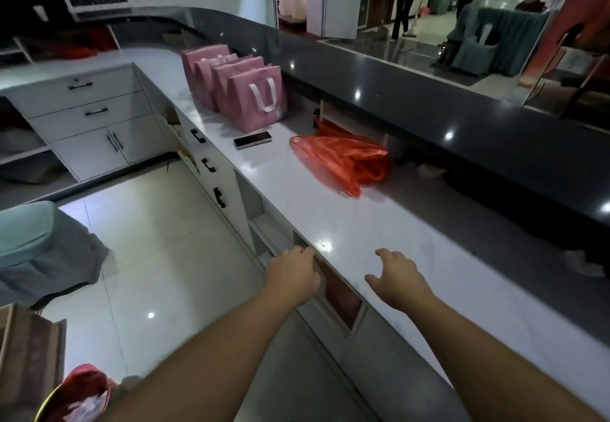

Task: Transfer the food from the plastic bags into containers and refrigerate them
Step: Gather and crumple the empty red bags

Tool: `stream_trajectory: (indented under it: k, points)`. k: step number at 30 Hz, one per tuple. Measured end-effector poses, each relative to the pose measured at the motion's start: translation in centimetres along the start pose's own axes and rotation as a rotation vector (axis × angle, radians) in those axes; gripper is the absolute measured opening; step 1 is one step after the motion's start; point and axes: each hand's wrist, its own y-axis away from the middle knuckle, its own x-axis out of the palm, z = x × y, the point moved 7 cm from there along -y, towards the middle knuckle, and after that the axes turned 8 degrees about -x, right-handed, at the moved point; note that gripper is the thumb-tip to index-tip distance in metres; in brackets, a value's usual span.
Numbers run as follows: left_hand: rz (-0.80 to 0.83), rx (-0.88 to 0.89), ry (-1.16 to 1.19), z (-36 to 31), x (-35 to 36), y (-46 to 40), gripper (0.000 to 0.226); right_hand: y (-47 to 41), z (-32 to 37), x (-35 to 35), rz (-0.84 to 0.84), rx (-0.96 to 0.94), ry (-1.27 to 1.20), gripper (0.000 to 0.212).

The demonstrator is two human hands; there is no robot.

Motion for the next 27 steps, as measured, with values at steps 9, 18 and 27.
stream_trajectory:
  k: [9, 18, 27]
  points:
    - [0.059, -0.047, -0.02, 4.1, -1.0, -7.7, 0.049, -8.5, 3.6, -0.7, -0.002, 0.003, 0.002, 0.069]
    - [0.04, -0.06, -0.059, 2.7, -4.5, -18.5, 0.054, -20.2, 3.1, -3.9, -0.03, -0.05, -0.028, 0.071]
    - [0.047, -0.023, -0.14, -1.0, -5.8, -27.8, 0.054, -27.6, 2.5, -7.5, -0.094, -0.067, -0.091, 0.065]
